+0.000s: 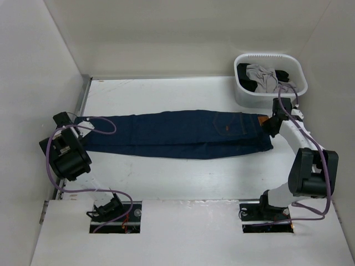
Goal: Fold and stack the trousers
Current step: Fold the trousers
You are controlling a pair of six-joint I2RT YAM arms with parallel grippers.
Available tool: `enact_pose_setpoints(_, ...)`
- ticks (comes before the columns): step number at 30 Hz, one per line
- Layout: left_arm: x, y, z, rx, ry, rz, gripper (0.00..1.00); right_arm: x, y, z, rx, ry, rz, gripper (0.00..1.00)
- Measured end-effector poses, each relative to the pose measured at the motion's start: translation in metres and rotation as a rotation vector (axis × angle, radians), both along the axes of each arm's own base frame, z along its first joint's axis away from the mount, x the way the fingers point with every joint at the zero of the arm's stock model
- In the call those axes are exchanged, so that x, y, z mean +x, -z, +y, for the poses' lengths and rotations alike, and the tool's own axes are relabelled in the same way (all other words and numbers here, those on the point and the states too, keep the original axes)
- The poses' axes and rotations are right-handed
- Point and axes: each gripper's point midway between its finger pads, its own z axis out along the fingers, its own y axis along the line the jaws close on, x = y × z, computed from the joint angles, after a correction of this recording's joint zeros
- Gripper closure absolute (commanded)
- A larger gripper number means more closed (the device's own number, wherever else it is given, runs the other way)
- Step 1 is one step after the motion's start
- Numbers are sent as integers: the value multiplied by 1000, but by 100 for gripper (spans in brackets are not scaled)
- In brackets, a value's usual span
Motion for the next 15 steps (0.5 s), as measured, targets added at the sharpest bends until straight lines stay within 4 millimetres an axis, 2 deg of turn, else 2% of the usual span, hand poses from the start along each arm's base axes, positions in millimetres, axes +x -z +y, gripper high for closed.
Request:
enact_pose_setpoints(4,-9,12,-12,-32,45,27,37,-3,-18,-12,-34,2,-38,100)
enact_pose_setpoints(10,-3,11,-27,-68,109,-8,51,-11,-19,-35,-77,17,-8,100)
enact_pose_setpoints(15,7,5,-39,-71,153,-33,50,-6,-27,-37,-102,-11,-17,100)
